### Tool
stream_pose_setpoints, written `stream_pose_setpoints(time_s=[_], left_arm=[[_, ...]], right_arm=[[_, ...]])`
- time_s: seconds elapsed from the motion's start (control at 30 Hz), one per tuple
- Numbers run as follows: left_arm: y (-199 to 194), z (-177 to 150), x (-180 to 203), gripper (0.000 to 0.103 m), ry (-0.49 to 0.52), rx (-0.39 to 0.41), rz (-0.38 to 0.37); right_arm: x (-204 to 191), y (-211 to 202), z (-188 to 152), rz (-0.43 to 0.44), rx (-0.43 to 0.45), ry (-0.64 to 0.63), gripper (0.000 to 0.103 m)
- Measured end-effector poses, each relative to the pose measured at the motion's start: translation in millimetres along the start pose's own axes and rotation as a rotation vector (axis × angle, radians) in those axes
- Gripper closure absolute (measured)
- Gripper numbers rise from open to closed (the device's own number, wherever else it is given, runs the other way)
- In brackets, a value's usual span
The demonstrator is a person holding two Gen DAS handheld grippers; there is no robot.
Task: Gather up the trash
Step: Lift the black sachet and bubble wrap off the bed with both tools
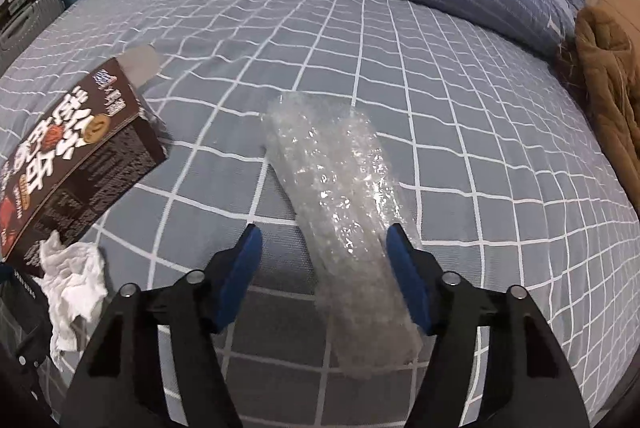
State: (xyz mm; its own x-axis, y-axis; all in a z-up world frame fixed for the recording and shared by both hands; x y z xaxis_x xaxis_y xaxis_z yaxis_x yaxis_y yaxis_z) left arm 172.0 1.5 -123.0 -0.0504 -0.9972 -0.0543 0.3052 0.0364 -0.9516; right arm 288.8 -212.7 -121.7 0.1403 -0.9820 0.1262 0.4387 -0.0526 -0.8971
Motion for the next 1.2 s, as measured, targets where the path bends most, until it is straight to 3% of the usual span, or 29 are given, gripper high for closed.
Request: stream_pose_setpoints(time_s=[0.23,0.57,0.7,0.77,0.83,1.0,1.1,1.2], left_arm=[[12,3,2,0.011,0.016,-0.020,0.004],[9,-6,3,0.020,0.035,0.003,0.005],[5,-9,3,0.029,0.039,0.015,0.002],[2,-9,2,0.040,0.045,0.021,-0.006],[-2,-7,4,0.060,0.056,0.027,-0.034],[-8,-8,7,0.070,0.047,0.035,-0.053],[-13,-8,4,0.084,0.028,0.034,-0.090],[-13,-8,2,0.085,0.018,0.032,-0.100]], right_arm=[[-2,7,-2,-0.020,-0.013,-0.006,0.069],[3,3,-1,-0.007,-0.006,0.004,0.079],[5,-3,-3,0.004,0.010,0.011,0.083],[4,-7,-4,0.010,0.016,0.013,0.085],[5,-11,-6,0.018,0.023,0.018,0.085],[3,-23,-12,0.037,0.045,0.015,0.086],[5,-31,-16,0.049,0.060,0.019,0.086],[7,-39,-20,0.061,0.072,0.029,0.086]])
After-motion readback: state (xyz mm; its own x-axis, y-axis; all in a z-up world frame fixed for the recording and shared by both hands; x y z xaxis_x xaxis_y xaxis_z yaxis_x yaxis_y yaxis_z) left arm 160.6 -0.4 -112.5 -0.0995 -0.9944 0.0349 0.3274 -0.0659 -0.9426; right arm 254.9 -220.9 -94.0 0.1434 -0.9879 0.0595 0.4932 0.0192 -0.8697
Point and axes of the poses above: each gripper's, at about its wrist camera, not at the fingertips, and y roughly the way its jaws point, x to its right, z to its top, the point moved 1 cm from there along y, roughly the way its jaws point, and after that the axes turned 7 degrees about -x, right-handed, at the moved point
